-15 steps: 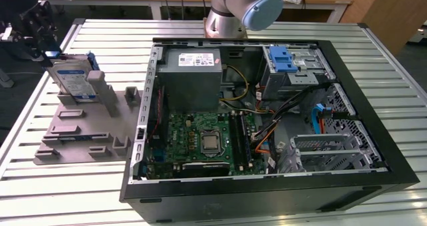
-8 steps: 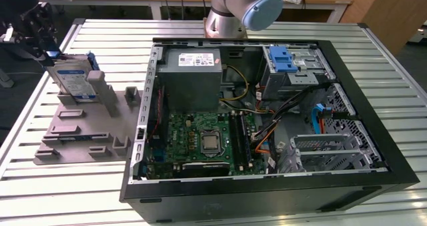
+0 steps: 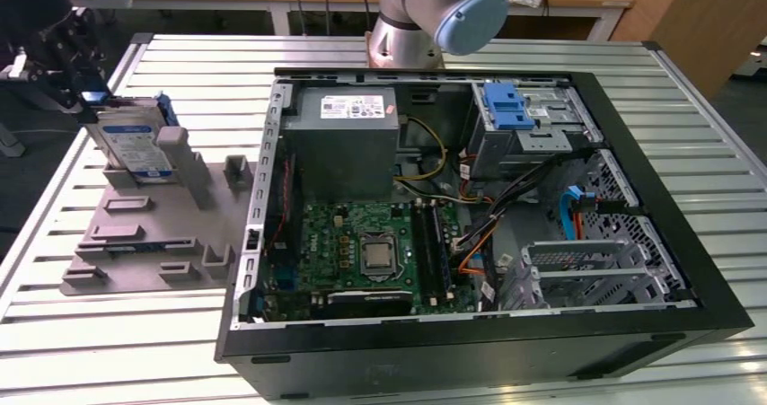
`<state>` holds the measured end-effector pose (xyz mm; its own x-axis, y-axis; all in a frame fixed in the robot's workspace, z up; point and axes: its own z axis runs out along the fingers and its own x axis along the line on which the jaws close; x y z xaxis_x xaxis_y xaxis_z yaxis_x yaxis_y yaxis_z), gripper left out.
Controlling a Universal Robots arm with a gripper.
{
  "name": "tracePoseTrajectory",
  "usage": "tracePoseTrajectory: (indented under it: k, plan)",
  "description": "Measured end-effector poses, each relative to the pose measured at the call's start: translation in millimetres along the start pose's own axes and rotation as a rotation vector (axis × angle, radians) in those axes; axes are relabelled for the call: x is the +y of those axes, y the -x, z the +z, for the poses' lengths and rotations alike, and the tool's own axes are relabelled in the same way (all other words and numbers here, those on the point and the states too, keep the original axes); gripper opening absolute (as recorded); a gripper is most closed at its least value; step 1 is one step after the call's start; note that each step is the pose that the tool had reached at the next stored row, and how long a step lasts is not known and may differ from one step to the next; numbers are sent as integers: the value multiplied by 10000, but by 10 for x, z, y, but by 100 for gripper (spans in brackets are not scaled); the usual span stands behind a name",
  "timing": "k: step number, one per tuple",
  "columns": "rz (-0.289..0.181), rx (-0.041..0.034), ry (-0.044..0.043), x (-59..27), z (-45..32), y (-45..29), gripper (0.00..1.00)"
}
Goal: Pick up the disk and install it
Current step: 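Pick up the disk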
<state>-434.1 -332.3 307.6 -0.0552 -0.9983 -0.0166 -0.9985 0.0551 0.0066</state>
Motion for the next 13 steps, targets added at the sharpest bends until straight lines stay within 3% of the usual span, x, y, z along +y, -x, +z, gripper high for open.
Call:
tracePoseTrajectory:
  k: [1,13]
  plan:
    - [0,0,0,0,11,0,52]
    - [1,1,2,7,147,-3,52]
